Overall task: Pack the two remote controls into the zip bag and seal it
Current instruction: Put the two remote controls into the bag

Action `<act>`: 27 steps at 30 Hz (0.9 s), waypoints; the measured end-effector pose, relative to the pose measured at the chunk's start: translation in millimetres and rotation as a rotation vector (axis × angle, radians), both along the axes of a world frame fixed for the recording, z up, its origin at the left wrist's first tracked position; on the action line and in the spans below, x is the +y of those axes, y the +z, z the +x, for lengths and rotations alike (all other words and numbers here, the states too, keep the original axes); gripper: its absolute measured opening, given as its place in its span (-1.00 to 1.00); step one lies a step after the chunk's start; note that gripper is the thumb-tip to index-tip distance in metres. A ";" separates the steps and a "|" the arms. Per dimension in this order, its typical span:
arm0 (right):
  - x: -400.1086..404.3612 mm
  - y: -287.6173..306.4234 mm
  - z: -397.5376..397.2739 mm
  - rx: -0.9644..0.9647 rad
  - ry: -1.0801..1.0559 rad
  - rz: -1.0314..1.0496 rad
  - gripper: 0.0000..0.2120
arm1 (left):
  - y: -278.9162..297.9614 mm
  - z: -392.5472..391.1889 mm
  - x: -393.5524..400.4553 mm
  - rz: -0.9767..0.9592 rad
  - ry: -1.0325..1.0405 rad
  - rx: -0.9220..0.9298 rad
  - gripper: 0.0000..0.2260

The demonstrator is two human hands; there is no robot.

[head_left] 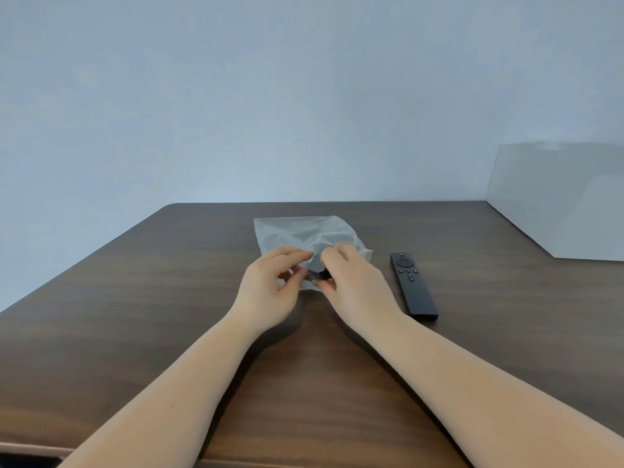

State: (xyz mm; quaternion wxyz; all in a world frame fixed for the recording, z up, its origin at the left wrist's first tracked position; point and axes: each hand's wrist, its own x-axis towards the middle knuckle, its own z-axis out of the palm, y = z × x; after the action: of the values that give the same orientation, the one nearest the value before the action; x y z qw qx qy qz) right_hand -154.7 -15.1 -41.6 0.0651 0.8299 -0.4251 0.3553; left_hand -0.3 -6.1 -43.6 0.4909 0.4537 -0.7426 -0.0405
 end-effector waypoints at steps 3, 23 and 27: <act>-3.0 -8.0 1.8 0.085 0.003 0.072 -0.80 | 0.8 -1.7 2.6 0.098 -0.006 0.055 -0.76; -39.4 -5.8 31.8 0.266 -0.091 0.217 -0.78 | -1.2 9.3 -5.3 0.246 0.015 0.189 -0.77; -48.1 -2.9 37.6 0.284 -0.173 0.268 -0.77 | -1.9 11.6 -7.0 0.246 0.020 0.195 -0.77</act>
State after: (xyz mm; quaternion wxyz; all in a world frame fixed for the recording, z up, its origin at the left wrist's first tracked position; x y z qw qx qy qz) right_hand -117.0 -63.2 -44.6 0.0438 0.8333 -0.5248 0.1682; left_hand 11.3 -13.1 -45.5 0.5017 0.5116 -0.6765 -0.1702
